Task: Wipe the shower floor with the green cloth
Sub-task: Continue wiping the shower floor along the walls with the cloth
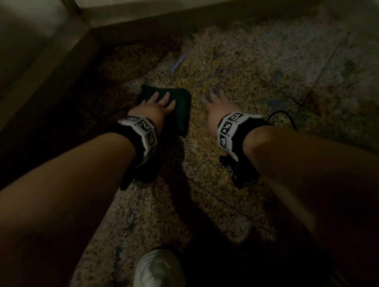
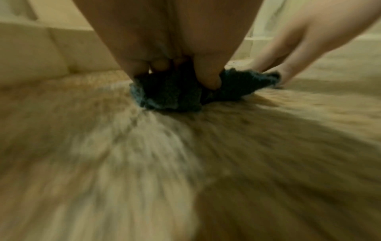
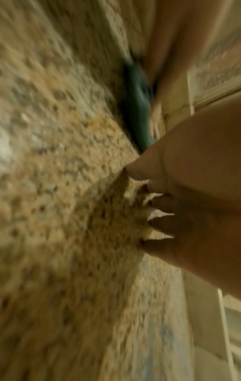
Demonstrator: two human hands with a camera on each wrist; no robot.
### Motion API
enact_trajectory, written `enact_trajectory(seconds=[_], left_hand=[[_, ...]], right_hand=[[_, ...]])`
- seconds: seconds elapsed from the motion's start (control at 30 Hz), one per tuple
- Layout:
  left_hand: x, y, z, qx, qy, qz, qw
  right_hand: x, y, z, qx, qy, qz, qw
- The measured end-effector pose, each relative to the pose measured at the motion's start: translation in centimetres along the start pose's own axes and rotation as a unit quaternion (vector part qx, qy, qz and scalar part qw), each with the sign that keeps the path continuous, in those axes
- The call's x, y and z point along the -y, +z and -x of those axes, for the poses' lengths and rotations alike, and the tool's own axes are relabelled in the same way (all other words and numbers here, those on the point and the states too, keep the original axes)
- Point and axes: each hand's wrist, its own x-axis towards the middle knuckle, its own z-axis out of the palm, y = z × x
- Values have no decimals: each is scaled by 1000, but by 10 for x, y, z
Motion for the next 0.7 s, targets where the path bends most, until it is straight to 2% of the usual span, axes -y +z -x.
enact_trajectory(seconds=[0.13, 0.33, 0.47, 0.6, 0.7], left_hand=[[3, -28, -23, -11, -24, -3, 1000], [-2, -60, -40, 18, -58, 0, 998], [-1, -37, -29, -18, -56, 20, 998], [7, -3, -5, 1, -60, 33, 998], [11, 5, -1, 1, -60, 34, 998]], right_hand=[[2, -4, 2, 6, 0, -4, 1000], [-3, -2, 2, 12, -15, -25, 999], [-5, -3, 2, 14, -15, -33, 999], [-4, 4, 8, -15, -21, -58, 998], [-2, 8, 11, -34, -15, -67, 997]])
